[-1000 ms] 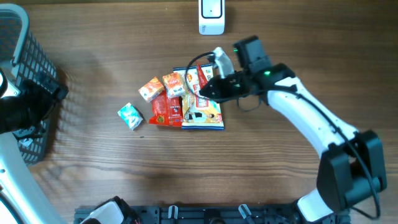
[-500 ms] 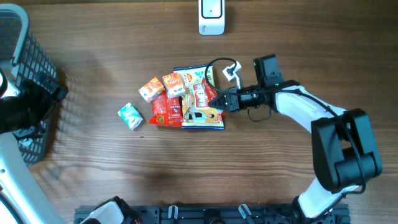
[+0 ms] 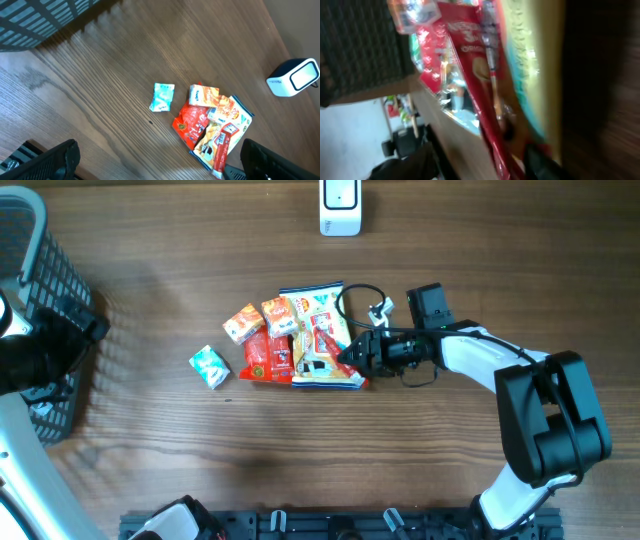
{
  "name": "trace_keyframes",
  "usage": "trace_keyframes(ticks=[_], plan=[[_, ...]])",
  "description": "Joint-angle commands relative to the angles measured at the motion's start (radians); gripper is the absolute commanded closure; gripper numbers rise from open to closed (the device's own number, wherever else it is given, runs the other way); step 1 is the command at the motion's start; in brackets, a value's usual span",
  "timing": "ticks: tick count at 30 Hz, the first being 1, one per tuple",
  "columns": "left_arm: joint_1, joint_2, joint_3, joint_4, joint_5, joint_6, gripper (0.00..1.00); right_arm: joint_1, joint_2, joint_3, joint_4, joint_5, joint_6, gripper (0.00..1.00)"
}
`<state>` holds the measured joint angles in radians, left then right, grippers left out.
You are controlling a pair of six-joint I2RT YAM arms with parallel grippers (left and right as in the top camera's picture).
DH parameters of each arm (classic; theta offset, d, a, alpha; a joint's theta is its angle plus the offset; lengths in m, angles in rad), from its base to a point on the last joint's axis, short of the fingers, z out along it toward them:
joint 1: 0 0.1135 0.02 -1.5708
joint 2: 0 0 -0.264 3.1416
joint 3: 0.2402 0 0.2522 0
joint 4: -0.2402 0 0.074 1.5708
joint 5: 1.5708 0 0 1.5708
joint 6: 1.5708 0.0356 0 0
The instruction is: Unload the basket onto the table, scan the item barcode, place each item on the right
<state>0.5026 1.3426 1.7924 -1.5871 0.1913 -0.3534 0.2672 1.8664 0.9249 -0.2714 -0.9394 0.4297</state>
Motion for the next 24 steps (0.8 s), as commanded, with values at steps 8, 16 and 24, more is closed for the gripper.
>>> trace_keyframes(ticks=[8,16,24], plan=[[0.005,0.000,0.001,0.000,-0.002,0.005,0.00,0.001,0.018,0.304,-0.519,0.527,-0.256,0.25],[0.005,0.000,0.001,0.000,-0.002,0.006,0.00,0.029,0.023,0.375,-0.560,0.361,-0.435,0.34],[0.005,0.000,0.001,0.000,-0.002,0.006,0.00,0.158,0.026,0.375,-0.539,0.386,-0.560,0.51]])
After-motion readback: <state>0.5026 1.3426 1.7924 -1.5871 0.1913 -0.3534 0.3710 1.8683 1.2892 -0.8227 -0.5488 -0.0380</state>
